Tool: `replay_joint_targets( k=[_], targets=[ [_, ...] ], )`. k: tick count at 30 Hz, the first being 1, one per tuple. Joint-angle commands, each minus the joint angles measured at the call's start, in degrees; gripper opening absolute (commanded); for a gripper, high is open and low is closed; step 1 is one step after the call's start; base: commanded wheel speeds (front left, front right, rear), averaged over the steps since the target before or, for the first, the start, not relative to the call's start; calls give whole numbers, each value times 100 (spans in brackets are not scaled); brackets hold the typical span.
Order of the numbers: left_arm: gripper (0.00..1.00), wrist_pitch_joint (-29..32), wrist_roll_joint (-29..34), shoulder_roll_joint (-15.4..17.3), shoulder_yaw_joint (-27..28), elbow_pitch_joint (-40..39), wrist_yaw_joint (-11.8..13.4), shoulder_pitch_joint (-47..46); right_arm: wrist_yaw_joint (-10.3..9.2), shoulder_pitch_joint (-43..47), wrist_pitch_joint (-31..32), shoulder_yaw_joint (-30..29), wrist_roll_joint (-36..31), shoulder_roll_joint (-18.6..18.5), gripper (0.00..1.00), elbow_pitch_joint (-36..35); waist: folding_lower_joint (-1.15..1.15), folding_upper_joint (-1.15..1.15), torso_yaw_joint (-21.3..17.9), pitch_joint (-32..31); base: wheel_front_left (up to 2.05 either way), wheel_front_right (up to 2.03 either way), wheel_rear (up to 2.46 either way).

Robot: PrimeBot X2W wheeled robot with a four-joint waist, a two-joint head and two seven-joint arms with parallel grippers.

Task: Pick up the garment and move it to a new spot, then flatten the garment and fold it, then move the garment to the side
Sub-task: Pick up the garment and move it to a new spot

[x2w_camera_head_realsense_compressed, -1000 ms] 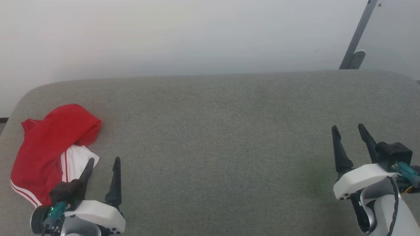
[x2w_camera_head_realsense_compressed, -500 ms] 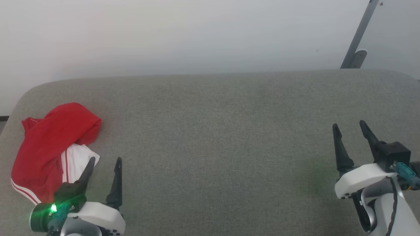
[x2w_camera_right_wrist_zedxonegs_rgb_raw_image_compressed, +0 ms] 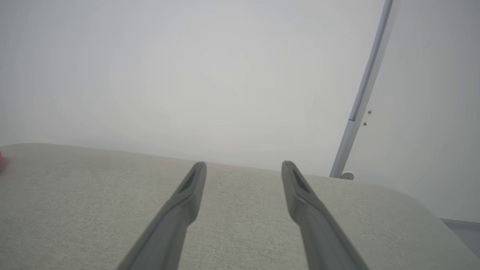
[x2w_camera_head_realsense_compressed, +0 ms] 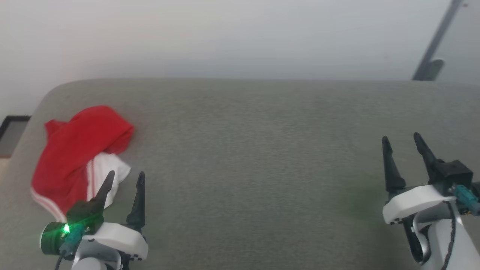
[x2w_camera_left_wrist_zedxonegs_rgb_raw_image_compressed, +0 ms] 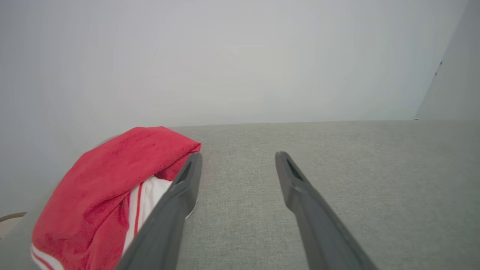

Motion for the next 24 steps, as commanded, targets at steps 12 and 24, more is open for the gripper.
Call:
replay_joint_targets(
  k=[12,24],
  targets=[
    [100,-30,55,-222,239,46,-17,17,0,-63,-33,699,185,72,100,102,0,0,1444,76,0,0,0],
    [100,-30,-66,-419,686,-126,67,463,0,-138,-33,1519,409,212,100,299,0,0,2545,-50,0,0,0]
  ],
)
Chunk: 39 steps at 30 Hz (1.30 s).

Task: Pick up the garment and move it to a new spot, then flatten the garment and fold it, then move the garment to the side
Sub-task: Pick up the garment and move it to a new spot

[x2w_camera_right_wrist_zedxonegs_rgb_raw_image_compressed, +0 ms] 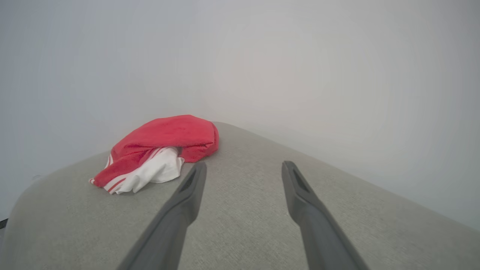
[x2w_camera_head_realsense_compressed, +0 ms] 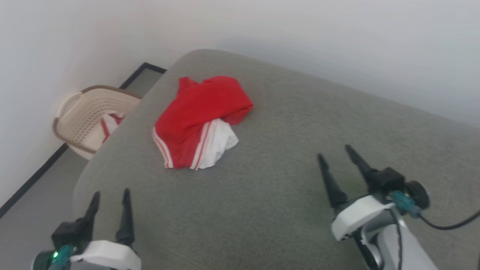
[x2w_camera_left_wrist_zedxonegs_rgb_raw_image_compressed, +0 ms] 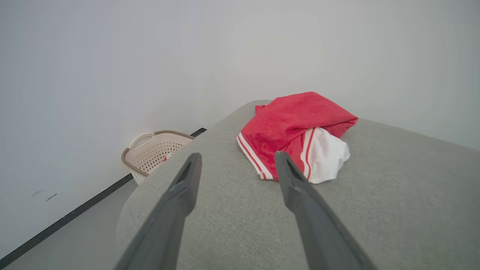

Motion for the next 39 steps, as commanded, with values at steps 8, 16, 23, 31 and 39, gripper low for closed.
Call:
replay_joint_targets(
  k=[8,16,23,31,39],
  targets=[
    [100,-30,-97,-71,152,-244,58,286,0,-173,-33,348,148,51,100,91,0,0,138,7,0,0,0],
    [100,-30,-19,126,-299,65,-68,-592,0,-356,-33,307,67,-34,100,7,0,0,-394,504,0,0,0],
    [100,464,-874,1007,-1380,1524,-80,-2495,0,-678,-33,212,-50,-121,100,-50,0,0,-1105,1251,0,0,0],
    [100,2175,-2413,1969,-2453,2717,-82,-3963,0,-984,-33,183,-130,-64,100,-139,0,0,-1703,1854,0,0,0],
    [100,3700,-3517,2681,-3310,3333,-84,-4674,0,-1226,-33,94,-192,24,100,-288,0,0,-2182,2314,0,0,0]
  ],
)
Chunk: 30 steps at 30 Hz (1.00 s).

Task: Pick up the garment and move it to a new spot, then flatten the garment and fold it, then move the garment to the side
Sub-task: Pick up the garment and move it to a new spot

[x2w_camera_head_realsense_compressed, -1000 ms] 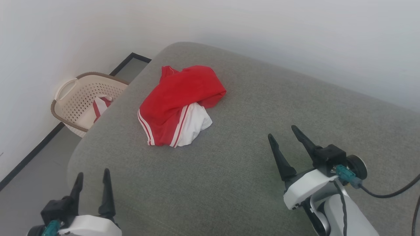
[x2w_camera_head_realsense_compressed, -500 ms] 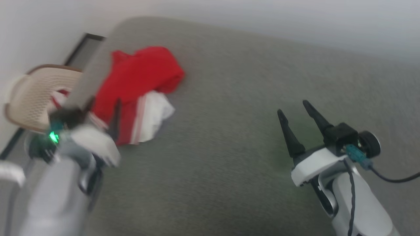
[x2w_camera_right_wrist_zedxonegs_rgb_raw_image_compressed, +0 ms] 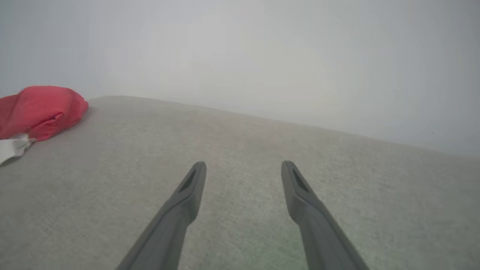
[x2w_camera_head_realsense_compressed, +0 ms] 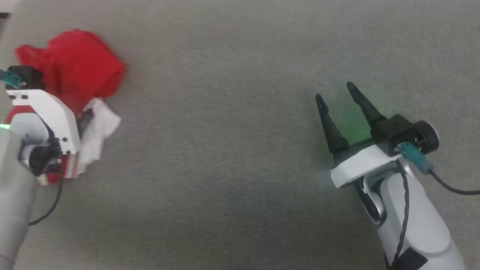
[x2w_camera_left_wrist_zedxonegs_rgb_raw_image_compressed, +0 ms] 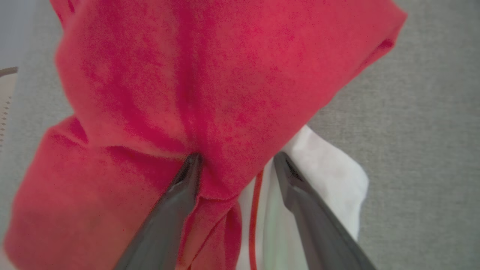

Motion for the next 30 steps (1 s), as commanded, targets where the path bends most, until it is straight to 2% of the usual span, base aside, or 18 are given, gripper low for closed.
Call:
replay_joint_targets(
  k=[1,3,7,8,9,10,11,19,23,30],
  targets=[
    [100,117,-123,61,-88,49,-7,-96,0,-112,-33,-4,-35,19,100,-32,0,0,-266,297,0,0,0],
    [100,279,-296,166,-254,142,-7,-187,0,-162,-33,2,-60,32,100,-68,0,0,-348,429,0,0,0],
    [100,589,-661,134,-521,394,-6,-228,0,-245,-33,3,-95,41,100,-127,0,0,-452,609,0,0,0],
    [97,646,-747,126,-594,432,-6,-219,0,-262,-33,6,-98,50,100,-140,0,0,-472,629,0,0,0],
    [89,658,-830,124,-641,464,-7,-231,0,-281,-33,10,-99,56,100,-144,0,0,-489,644,0,0,0],
    [49,589,-919,133,-659,498,-7,-243,0,-292,-33,2,-110,69,100,-152,0,0,-504,642,0,0,0],
    [0,541,-978,139,-683,518,-8,-237,0,-288,-33,-2,-111,81,100,-162,0,0,-516,620,0,0,0],
    [0,7,-1583,326,-834,160,-27,-286,0,5,-33,-66,12,173,100,-112,0,0,-504,-10,0,0,0],
    [0,64,-2087,484,-852,-304,-9,-272,0,157,-33,-70,98,215,100,-94,0,0,-573,-368,0,0,0],
    [0,406,-2682,452,-1161,-1654,-10,-336,0,433,-33,-196,267,259,100,-175,0,0,-932,-672,0,0,0]
  ],
)
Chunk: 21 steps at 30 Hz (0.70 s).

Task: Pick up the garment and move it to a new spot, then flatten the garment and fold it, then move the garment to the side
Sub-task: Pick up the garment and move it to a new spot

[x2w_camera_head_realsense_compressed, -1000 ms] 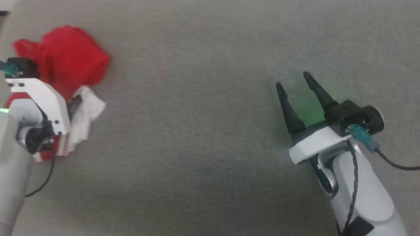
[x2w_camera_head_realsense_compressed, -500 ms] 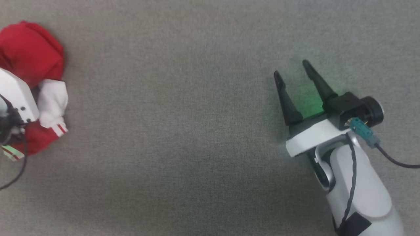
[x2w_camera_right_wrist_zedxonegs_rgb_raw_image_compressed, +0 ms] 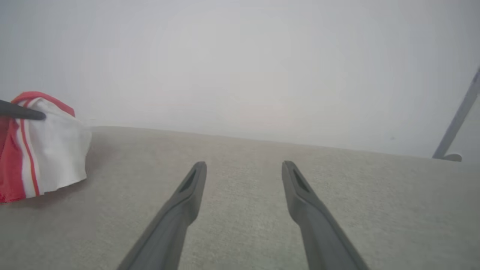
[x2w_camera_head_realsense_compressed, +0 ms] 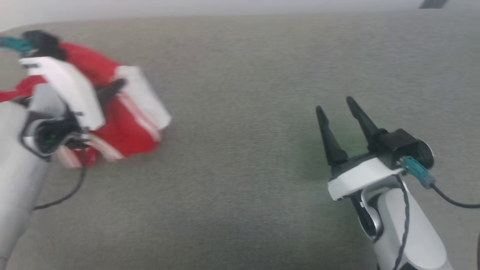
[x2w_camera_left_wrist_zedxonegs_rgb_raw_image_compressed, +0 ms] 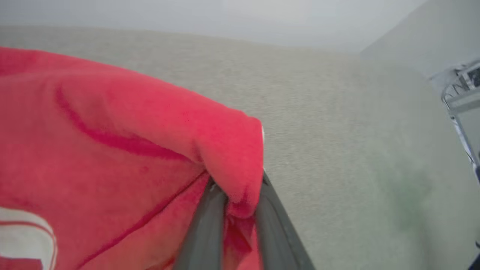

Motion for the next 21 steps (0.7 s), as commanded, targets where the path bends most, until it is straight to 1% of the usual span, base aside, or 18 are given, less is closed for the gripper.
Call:
replay_joint_targets(
  k=[1,2,4,6,10,13,15,16,17,21],
  targets=[
    [0,98,-103,-19,-107,-287,-11,-40,0,87,-33,-50,68,19,100,-46,0,0,-235,-94,0,0,0],
    [0,98,-103,-19,-107,-287,-11,-40,0,87,-33,-50,68,19,100,-46,0,0,-235,-94,0,0,0],
    [0,195,-103,5,-241,-656,-11,-90,0,148,-33,-83,106,30,100,-96,0,0,-424,-64,0,0,0],
    [0,313,-167,-91,-393,-1035,-11,-133,0,207,-33,-141,248,31,100,-168,0,0,-610,-16,0,0,0],
    [0,558,-228,-251,-609,-1523,-11,-286,0,273,-33,-210,527,30,100,-318,0,0,-1054,168,0,0,0],
    [0,786,-301,-540,-816,-1795,-12,-461,0,267,-33,-303,698,30,100,-425,0,0,-1382,336,0,0,0],
    [0,902,-261,-676,-935,-1855,-11,-618,0,250,-33,-335,828,33,100,-497,0,0,-1604,465,0,0,0],
    [0,947,-214,-771,-1009,-1839,-11,-687,0,234,-33,-356,888,35,100,-528,0,0,-1714,528,0,0,0],
    [0,1011,-152,-987,-1150,-1733,-11,-821,0,210,-33,-370,1018,33,100,-575,0,0,-1933,647,0,0,0],
    [0,1026,-110,-1341,-1398,-1493,-11,-1088,0,195,-33,-341,1285,33,100,-608,0,0,-2357,863,0,0,0]
  ],
)
